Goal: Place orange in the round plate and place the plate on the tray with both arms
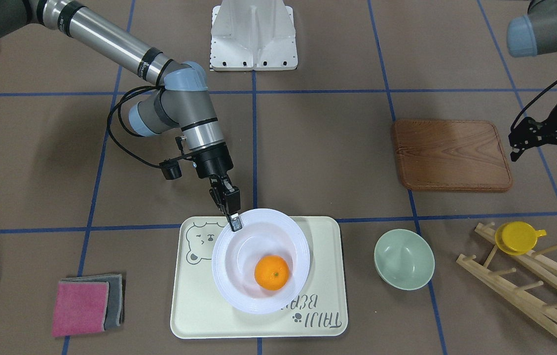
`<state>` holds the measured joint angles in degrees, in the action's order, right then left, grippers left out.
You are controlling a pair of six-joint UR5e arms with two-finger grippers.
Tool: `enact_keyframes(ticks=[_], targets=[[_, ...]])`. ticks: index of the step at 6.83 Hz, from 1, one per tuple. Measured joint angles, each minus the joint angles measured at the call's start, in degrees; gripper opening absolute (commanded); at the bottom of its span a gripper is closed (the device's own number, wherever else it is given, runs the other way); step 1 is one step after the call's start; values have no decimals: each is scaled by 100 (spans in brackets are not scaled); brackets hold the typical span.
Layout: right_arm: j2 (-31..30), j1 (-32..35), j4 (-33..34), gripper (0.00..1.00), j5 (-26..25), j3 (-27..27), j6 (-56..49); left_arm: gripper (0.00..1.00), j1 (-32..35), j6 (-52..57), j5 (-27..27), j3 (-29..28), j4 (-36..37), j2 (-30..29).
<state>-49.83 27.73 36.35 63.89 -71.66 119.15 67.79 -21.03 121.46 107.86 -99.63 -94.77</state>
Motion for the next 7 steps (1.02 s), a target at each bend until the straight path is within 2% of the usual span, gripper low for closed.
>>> enact_keyframes(ticks=[2,3,5,7], targets=[[-168,65,671,100,1174,-423,-1395,97,11,-7,-2,72,-25,65],[-402,154,1348,100,1809,-1048,-2222,97,11,-7,-6,68,-28,69],[-839,797,3056,100,3228,-2684,-4014,97,7,38,-8,38,-29,112],[-1146,1582,4156,100,3910,-3267,-5545,97,3,63,0,36,-29,252]])
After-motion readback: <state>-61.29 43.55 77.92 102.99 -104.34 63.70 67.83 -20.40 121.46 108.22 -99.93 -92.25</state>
